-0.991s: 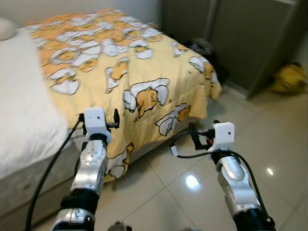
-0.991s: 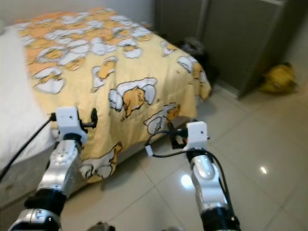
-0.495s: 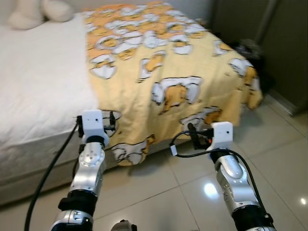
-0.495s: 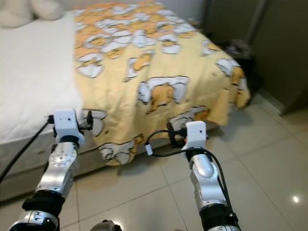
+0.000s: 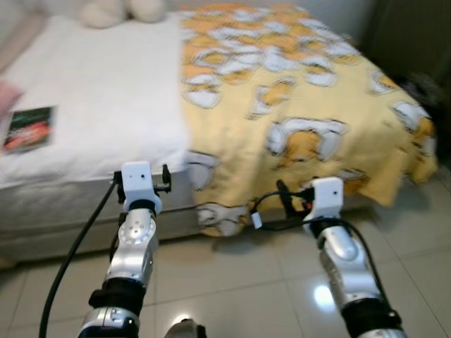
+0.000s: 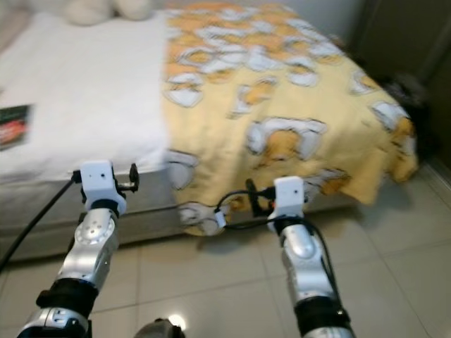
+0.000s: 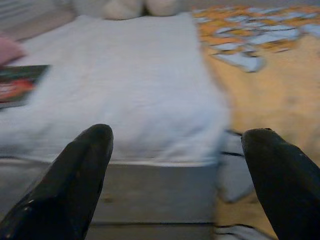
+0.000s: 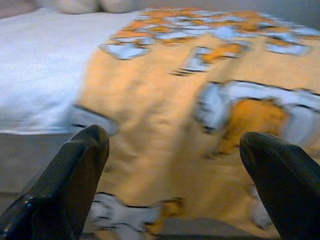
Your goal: Clean up the room
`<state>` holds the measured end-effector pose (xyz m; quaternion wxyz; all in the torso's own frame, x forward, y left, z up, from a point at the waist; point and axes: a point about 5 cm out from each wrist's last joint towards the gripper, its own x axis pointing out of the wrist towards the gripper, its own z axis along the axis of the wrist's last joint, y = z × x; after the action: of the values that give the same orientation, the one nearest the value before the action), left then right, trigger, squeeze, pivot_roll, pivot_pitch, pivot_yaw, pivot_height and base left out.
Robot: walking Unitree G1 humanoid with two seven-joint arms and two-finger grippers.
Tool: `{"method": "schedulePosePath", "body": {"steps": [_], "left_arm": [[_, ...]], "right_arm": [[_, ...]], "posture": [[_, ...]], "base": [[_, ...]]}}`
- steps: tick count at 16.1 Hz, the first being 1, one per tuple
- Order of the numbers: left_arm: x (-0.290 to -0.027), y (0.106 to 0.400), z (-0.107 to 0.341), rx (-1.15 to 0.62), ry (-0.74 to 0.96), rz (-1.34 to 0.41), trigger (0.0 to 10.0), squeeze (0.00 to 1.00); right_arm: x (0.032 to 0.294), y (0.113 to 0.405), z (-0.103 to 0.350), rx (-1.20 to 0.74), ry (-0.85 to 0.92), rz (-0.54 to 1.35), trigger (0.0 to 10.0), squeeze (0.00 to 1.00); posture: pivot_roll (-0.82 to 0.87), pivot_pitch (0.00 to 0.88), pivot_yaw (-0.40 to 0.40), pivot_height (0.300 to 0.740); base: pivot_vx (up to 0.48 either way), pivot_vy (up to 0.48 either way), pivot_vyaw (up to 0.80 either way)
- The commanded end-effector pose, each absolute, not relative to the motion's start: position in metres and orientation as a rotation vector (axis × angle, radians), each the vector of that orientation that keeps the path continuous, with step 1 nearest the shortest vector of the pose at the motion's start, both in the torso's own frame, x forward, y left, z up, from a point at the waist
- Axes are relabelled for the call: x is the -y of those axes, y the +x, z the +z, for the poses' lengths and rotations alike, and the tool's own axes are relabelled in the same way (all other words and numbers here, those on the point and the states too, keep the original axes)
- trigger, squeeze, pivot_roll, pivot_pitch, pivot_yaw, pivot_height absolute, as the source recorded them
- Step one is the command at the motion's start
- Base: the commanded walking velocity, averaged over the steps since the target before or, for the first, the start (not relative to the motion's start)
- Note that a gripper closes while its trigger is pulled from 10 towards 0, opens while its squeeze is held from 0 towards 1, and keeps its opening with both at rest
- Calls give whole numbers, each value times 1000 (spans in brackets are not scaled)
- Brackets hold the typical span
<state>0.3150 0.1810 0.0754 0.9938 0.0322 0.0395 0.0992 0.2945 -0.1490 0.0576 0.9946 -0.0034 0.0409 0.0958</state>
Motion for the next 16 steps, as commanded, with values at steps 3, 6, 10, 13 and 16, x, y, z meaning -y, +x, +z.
{"method": "schedulePosePath", "body": {"steps": [3, 6, 10, 13, 16], "left_arm": [[-178, 318, 80, -67, 91, 190, 10000, 0], [-179, 318, 81, -56, 92, 188, 10000, 0], [-180, 318, 79, -67, 89, 188, 10000, 0], [-171, 320, 81, -58, 97, 161, 10000, 0], [-173, 319, 80, -65, 101, 173, 10000, 0]], "right_arm": [[146, 300, 61, -71, -13, 210, 10000, 1000], [143, 295, 58, -80, -12, 219, 10000, 1000], [145, 290, 55, -86, -9, 204, 10000, 1000], [147, 291, 54, -89, -10, 193, 10000, 1000], [148, 294, 57, -81, -12, 189, 10000, 1000]], "posture": [[-151, 0, 30, 740], [-153, 0, 28, 740], [-166, 0, 33, 740], [-171, 0, 36, 740], [-167, 0, 38, 740]], "base": [[0, -160, 608], [0, -457, 608], [0, -443, 606], [0, -445, 604], [0, -444, 606]]}}
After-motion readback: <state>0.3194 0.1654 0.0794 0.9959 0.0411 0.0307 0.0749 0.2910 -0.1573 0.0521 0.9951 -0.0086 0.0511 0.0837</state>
